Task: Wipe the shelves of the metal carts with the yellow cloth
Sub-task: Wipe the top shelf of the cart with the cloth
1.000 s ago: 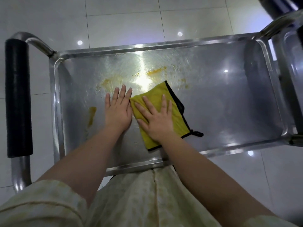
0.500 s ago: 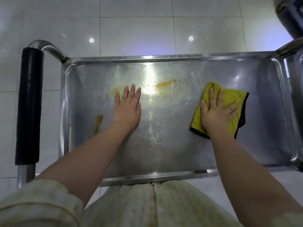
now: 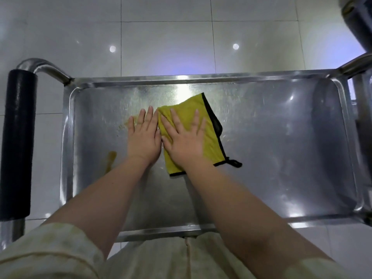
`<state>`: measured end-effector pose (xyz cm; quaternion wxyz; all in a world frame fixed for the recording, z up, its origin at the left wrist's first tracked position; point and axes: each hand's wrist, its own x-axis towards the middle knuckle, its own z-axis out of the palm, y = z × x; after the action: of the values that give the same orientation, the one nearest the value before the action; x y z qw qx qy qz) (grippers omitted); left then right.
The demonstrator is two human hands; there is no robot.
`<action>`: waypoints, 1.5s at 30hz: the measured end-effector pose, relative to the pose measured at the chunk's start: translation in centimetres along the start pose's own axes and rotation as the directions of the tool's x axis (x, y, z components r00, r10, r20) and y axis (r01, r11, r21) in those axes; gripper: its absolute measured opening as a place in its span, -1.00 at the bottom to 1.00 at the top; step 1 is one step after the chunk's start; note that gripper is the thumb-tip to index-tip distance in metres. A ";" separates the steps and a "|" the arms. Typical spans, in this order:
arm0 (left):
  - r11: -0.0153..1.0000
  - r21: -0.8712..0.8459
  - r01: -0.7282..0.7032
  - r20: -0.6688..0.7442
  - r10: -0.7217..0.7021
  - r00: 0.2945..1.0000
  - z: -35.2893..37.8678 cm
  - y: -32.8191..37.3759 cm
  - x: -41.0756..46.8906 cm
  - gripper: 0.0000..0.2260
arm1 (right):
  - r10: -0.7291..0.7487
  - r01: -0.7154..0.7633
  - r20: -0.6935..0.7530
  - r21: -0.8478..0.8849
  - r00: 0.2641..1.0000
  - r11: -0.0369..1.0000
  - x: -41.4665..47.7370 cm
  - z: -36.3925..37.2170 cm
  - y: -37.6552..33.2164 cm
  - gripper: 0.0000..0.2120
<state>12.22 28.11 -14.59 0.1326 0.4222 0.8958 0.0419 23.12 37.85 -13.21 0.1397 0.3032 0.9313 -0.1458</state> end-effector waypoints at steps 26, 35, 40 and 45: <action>0.975 -0.081 0.206 -0.067 -0.212 0.975 -0.3 -0.6 -0.2 -0.42 | -0.064 0.060 -0.044 -0.086 0.997 0.995 7.8 -1.9 0.8 -0.44; 0.980 -0.051 0.190 -0.023 -0.191 0.981 -0.3 -0.7 0.0 -0.46 | -0.520 0.510 -0.054 -0.125 0.853 0.851 -10.3 4.4 3.5 -0.39; 0.988 -0.014 0.152 0.007 -0.152 0.988 0.0 -0.9 0.1 -0.48 | -0.648 0.650 0.069 -0.141 0.759 0.746 -9.0 3.1 5.5 -0.41; 0.997 -0.005 0.072 0.017 -0.072 0.997 -0.1 -0.8 0.1 -0.49 | -0.200 0.191 -0.069 -0.119 0.977 0.974 3.9 -2.1 7.3 -0.43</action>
<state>11.56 27.68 -14.70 0.1428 0.3898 0.9091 0.0359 24.14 46.27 -13.96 0.1039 0.2072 0.9682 -0.0942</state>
